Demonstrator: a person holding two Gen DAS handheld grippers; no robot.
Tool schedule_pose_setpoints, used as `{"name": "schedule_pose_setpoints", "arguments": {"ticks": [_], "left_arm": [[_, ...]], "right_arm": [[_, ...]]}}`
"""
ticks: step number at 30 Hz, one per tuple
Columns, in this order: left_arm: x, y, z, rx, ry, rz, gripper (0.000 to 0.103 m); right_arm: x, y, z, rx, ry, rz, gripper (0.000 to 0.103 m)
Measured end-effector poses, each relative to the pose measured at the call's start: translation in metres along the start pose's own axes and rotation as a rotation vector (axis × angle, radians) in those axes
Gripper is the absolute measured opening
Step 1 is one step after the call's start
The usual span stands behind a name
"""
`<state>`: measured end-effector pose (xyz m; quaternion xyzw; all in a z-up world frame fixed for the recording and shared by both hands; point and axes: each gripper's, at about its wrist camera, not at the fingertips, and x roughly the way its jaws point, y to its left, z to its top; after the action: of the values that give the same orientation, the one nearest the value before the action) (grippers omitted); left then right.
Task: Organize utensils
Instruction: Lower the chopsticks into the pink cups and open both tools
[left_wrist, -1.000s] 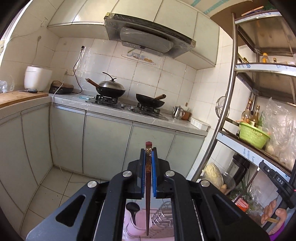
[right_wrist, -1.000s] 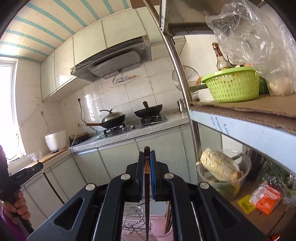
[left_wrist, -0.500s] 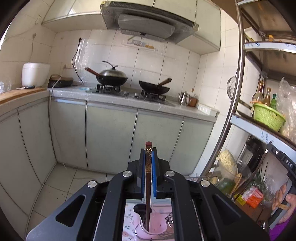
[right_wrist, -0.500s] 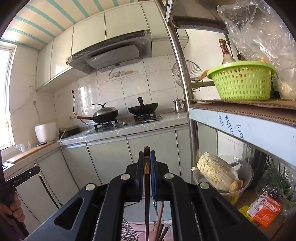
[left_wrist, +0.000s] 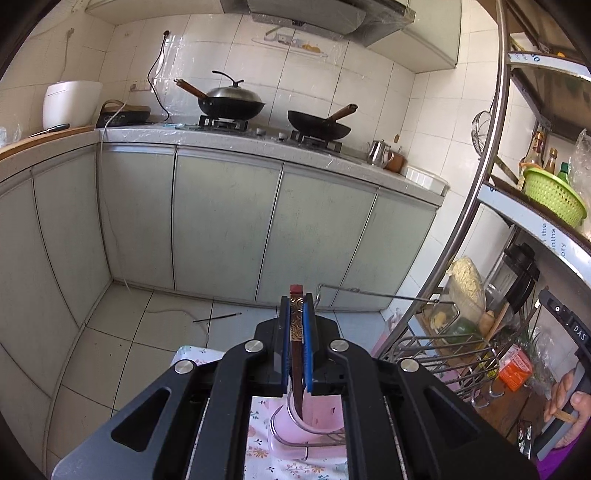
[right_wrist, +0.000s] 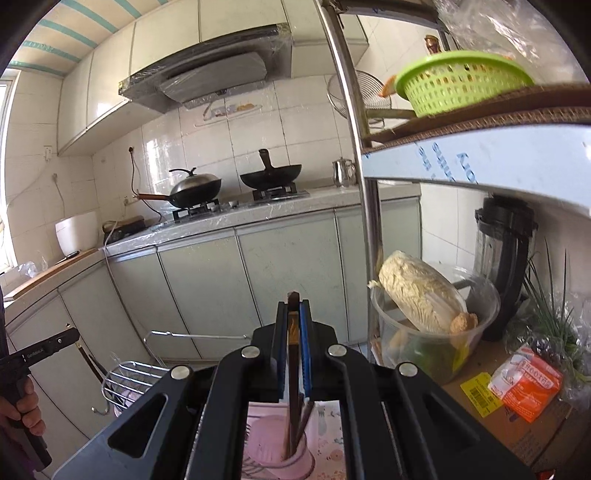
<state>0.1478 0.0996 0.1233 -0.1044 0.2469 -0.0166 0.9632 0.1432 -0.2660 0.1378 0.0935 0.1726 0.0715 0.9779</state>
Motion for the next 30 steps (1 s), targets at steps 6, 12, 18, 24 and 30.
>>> {"name": "schedule_pose_setpoints", "arguments": {"ticks": [6,12,18,24,30], "left_arm": [[0.006,0.001,-0.004,-0.009,0.001,0.010,0.005],[0.005,0.002,-0.006,0.000,-0.006,0.043,0.025],[0.001,0.016,-0.005,-0.078,0.006,0.003,0.043],[-0.017,0.019,-0.001,-0.096,-0.012,-0.027,0.043],[-0.046,0.012,-0.010,-0.072,-0.035,-0.052,0.043]], "right_arm": [[0.011,-0.010,-0.010,0.017,0.045,0.000,0.007],[0.028,-0.014,-0.027,0.045,0.122,0.011,0.007],[0.032,-0.016,-0.034,0.078,0.167,0.029,0.022],[0.002,-0.009,-0.025,0.050,0.086,0.003,0.029],[-0.034,0.004,-0.032,0.023,0.033,0.034,0.029]]}}
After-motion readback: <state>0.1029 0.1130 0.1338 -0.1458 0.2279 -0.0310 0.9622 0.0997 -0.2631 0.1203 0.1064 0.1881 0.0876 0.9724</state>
